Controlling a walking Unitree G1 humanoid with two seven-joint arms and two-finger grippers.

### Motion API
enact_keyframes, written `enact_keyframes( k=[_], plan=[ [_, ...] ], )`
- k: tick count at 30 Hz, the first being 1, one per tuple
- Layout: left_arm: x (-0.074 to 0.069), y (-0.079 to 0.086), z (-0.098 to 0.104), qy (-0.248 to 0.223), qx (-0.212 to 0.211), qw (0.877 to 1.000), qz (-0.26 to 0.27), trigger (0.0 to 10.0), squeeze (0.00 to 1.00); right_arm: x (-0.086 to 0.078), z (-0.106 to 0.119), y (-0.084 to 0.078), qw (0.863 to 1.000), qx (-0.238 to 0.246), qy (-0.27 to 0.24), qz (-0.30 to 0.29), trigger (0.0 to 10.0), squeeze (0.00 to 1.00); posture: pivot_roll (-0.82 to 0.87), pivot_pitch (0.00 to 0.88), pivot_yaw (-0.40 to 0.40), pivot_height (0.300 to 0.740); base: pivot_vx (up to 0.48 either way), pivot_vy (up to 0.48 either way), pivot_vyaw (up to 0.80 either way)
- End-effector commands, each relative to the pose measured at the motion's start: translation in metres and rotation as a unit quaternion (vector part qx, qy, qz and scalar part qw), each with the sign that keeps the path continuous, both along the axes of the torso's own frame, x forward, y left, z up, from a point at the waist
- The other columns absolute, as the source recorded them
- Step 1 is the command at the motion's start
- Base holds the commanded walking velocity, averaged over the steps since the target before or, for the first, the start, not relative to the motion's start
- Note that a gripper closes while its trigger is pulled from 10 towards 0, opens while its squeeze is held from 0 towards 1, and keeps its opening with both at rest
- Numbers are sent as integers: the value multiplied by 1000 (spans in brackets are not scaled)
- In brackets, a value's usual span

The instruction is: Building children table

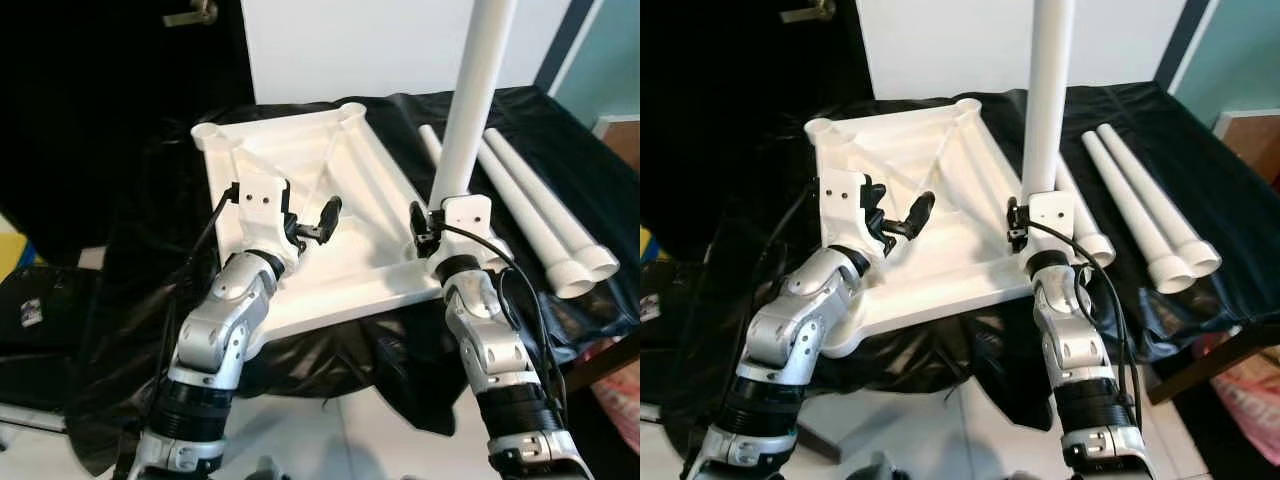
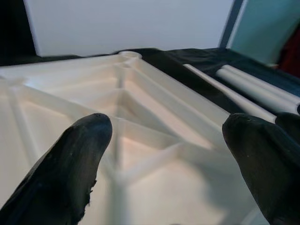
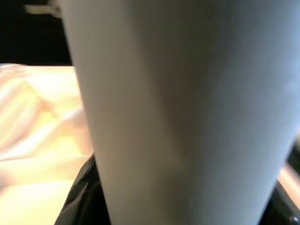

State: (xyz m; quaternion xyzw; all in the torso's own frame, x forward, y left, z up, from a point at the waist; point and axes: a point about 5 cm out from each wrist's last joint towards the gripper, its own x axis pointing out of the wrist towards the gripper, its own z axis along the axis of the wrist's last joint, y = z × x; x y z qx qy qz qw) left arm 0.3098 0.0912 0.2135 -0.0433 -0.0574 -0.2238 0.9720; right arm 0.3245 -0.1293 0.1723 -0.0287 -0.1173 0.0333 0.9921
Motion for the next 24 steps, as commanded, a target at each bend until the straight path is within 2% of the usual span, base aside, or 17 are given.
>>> enact_keyframes(
  k=[1,14,17,24],
  plan=[
    [-4,-9,-2,-2,5,999,-48,10000,0,-1,1,-5,1000,-7,-3,-8,10000,0,-19,78,8,740,0,0,0],
    [-9,-18,-4,-5,23,997,-76,10000,0,-2,1,-8,1000,-7,-7,-19,10000,0,-26,64,14,740,0,0,0],
    [-14,-25,-8,-8,45,993,-110,10000,0,-2,2,-19,998,-13,-14,-60,10000,0,-31,62,14,740,0,0,0],
    [-23,-35,-9,-18,67,984,-162,10000,0,-1,6,-35,994,-7,-24,-107,10000,0,-37,67,17,740,0,0,0]
  ],
)
